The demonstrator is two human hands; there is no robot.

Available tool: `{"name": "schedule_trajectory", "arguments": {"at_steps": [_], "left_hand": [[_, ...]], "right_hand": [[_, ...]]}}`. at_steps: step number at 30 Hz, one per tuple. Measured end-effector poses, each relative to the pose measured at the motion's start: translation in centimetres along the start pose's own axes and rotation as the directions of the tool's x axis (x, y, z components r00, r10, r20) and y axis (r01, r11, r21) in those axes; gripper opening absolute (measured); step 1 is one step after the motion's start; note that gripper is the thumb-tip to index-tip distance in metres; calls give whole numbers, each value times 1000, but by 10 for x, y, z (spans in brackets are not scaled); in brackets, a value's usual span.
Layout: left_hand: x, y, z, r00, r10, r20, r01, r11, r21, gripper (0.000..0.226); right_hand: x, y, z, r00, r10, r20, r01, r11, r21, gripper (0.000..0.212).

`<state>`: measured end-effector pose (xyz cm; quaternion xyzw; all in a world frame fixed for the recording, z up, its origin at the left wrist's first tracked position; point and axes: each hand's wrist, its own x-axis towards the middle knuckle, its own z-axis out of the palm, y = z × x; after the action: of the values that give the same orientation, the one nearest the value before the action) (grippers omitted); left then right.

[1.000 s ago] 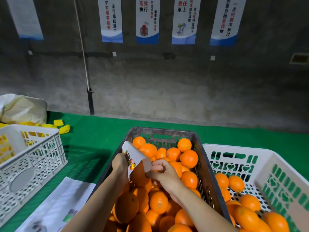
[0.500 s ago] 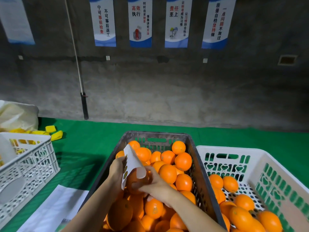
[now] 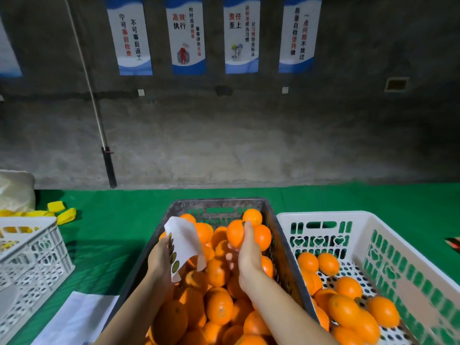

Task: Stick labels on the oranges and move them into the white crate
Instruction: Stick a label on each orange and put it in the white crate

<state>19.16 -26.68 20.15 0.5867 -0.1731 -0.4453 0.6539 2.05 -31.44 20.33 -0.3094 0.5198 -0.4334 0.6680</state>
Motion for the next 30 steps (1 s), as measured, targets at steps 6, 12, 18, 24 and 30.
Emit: {"name": "schedule_trajectory", "arguments": {"at_steps": [6,12,18,24,30], "left_hand": [[-2,-5,12,1000,1,7,-1,997,75,54],[0,-9,12,999,-3,43,-2,995,105,56],[-5,-13,14,999,19,36,-25,988,154,40],[-9,-17,16,988,121,92,-136,976,170,37],[-10,-16,17,959,187,214,-220,965,143,24]], "right_hand": [[0,-18,-30,981,119,152,-192,684,704,98],[2,-23,-38,995,9,104,-91,554,827,93],[3,-20,-39,1000,0,-25,17,718,696,80],[-13,-8,-13,986,-164,-16,164,975,153,50],[-20,22,-7,643,-652,403,682,246,-689,28]]}}
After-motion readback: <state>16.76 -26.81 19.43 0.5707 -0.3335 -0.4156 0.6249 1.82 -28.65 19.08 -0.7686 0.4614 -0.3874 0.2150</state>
